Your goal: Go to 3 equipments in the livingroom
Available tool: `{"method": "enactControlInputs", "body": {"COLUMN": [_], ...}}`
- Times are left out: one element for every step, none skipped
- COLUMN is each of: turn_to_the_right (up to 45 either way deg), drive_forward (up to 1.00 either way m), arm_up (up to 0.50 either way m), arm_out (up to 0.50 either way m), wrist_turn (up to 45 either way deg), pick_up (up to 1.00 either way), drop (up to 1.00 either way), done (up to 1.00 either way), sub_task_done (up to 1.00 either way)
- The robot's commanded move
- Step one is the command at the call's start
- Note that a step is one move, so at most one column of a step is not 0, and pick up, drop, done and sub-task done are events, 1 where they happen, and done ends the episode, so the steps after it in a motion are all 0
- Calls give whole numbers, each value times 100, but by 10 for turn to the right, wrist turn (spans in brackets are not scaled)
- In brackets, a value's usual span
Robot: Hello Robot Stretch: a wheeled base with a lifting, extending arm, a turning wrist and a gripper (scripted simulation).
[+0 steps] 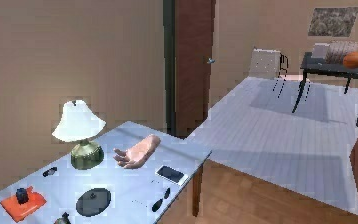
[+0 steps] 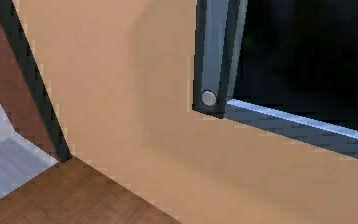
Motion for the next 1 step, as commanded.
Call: {"method": "enactControlInputs", "body": {"turn_to_the_right": [0], "drive_forward": [0], "arm_up": [0], "arm_out": [0], "wrist_turn": [0], "pick_up": [0], "drop": [0], "done": [100], "sub_task_done": [0]}}
